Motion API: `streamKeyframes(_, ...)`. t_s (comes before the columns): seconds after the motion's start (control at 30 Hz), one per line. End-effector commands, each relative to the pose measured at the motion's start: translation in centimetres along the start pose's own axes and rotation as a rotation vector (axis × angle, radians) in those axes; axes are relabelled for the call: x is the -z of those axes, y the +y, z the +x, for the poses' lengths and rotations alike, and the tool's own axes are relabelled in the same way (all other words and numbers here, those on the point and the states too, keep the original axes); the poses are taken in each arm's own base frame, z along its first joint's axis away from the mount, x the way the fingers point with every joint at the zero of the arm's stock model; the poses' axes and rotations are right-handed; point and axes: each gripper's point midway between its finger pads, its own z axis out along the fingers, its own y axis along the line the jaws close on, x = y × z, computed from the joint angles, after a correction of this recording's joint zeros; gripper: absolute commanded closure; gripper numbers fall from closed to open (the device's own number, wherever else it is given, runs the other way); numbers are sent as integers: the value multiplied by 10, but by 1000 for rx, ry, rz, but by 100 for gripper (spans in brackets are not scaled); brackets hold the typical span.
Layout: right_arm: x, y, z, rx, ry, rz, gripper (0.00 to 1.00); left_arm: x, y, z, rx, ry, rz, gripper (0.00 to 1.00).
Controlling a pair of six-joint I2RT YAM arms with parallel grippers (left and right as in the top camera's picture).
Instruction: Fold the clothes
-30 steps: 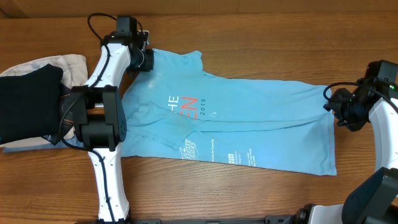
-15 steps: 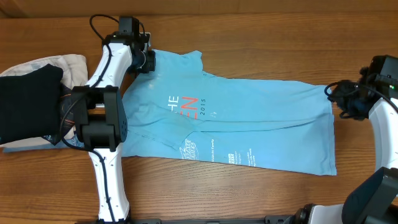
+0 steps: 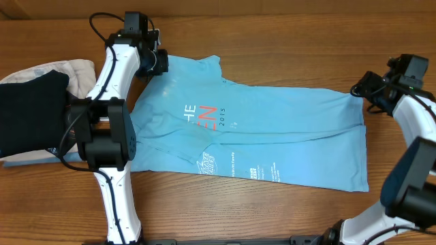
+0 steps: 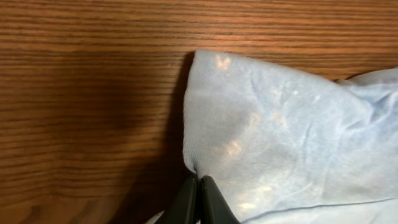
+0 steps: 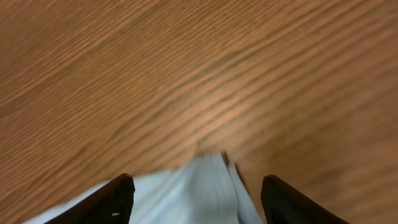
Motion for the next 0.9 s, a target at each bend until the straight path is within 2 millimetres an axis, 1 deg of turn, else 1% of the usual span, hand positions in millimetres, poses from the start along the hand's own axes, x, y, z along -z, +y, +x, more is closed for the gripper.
streamKeyframes(0.0,-19,3,-6,16,-15,-19,31,18,-6,-7,32,-29,33,96)
streamKeyframes(0.07,-35,0,-3,16,-14,-18,31,18,-6,-6,32,-25,33,96)
streamKeyframes(0.17,-53,-3,3,14,-5,-16,32,18,-6,-4,33,-20,32,96)
streamKeyframes(0.3,-69,-1,14,8,22,-48,33,18,-6,-4,33,-17,31,96)
streamKeyframes(0.37,-73,0,17,4,32,-60,37,18,-6,-4,34,-17,31,96)
streamKeyframes(0.4,-75,0,18,3,33,-60,40,18,-6,-4,33,-17,31,96)
streamKeyframes(0.43,-75,-1,18,4,31,-58,47,18,-6,-4,33,-17,31,96)
streamKeyframes(0.53,-75,-1,14,-4,21,-55,76,18,-6,-3,34,-13,31,96)
streamKeyframes(0.57,-74,0,13,-14,21,-55,88,18,-6,-2,34,-11,31,96)
streamKeyframes(0.6,-74,0,13,-19,23,-54,96,18,-6,-2,35,-10,30,96)
streamKeyframes(0.73,-72,-2,14,-22,42,-45,96,18,-6,-2,35,-9,30,96)
streamKeyframes(0.87,-69,-2,10,-24,53,-37,96,18,-6,-2,35,-9,30,96)
